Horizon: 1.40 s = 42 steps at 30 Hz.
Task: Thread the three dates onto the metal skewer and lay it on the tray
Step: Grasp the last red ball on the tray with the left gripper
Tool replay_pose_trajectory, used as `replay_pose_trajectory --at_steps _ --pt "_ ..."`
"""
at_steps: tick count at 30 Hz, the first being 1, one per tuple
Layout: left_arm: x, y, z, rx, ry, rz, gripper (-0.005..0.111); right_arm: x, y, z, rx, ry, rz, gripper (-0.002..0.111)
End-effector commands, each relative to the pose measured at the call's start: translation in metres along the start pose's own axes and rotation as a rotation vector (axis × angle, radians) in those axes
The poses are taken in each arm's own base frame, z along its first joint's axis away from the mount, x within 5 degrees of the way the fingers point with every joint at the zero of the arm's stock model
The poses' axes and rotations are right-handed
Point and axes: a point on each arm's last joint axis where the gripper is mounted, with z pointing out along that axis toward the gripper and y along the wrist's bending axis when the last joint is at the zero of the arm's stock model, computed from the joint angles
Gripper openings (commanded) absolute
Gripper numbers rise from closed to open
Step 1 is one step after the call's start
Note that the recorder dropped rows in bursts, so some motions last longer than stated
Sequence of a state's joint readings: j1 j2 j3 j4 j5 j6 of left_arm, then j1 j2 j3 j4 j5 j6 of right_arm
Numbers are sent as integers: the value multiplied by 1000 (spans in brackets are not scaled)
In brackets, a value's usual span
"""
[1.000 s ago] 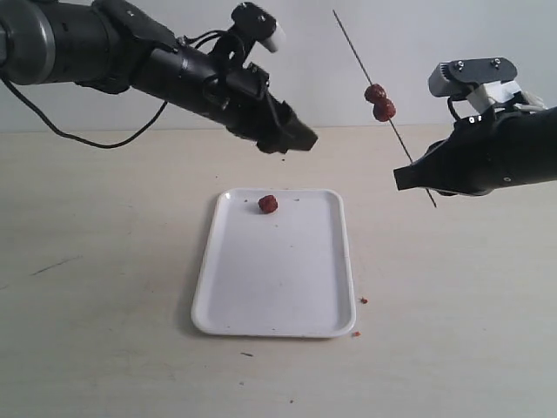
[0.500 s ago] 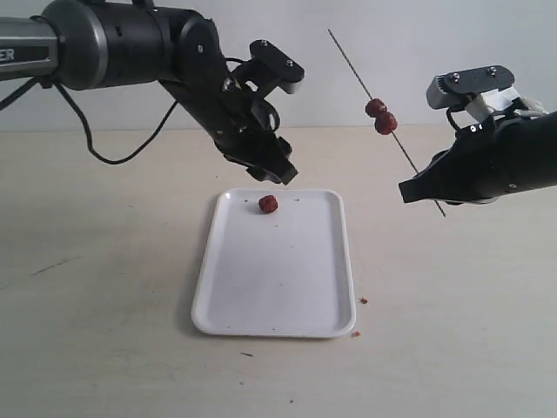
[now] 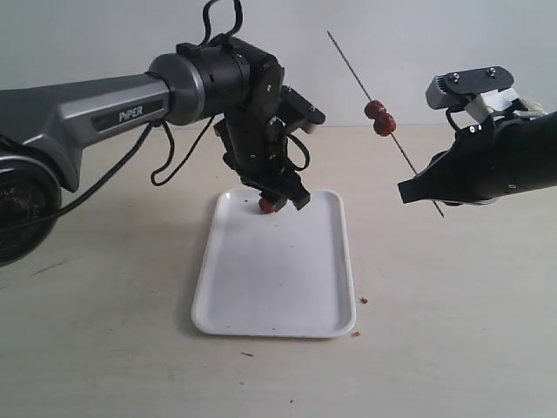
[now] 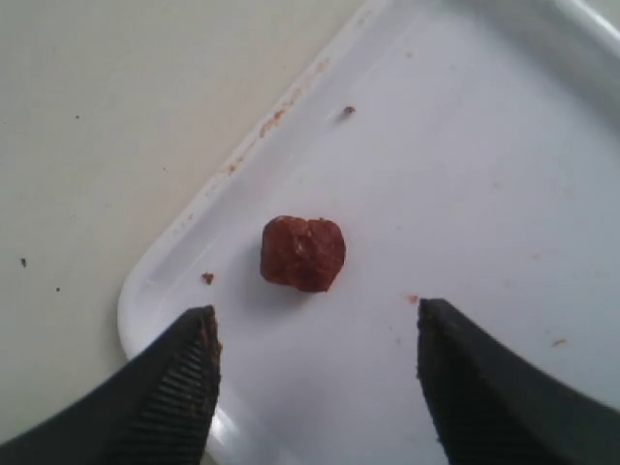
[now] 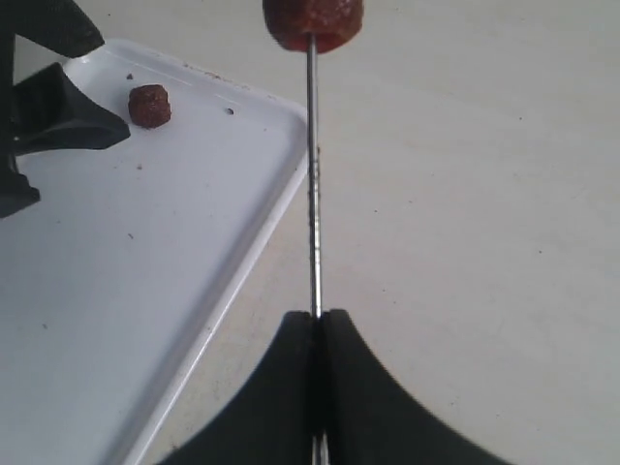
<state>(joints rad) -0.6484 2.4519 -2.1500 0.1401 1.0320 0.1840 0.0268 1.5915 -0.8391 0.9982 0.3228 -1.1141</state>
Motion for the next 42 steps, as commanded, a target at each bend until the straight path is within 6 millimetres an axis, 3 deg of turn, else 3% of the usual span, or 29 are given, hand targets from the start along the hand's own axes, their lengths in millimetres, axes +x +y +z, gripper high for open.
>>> replay_pose_trajectory --at_steps 1,18,35,38,39,42 --pt "-2 -2 10 -15 1 64 59 -3 -1 -2 1 -9 -8 0" --pt "-9 -2 22 -42 -80 181 59 -3 0 -2 -2 -8 -6 0" --pt "1 -3 54 -71 -18 227 59 -2 1 -2 -12 -3 -6 0" --pt "1 -5 54 -68 -18 229 51 -2 1 -2 -12 -3 -6 0" --pt "1 -6 54 -65 -7 231 43 -2 1 -2 -12 -3 -6 0" --pt "2 -7 54 -62 3 233 40 -2 1 -2 -12 -3 -6 0"
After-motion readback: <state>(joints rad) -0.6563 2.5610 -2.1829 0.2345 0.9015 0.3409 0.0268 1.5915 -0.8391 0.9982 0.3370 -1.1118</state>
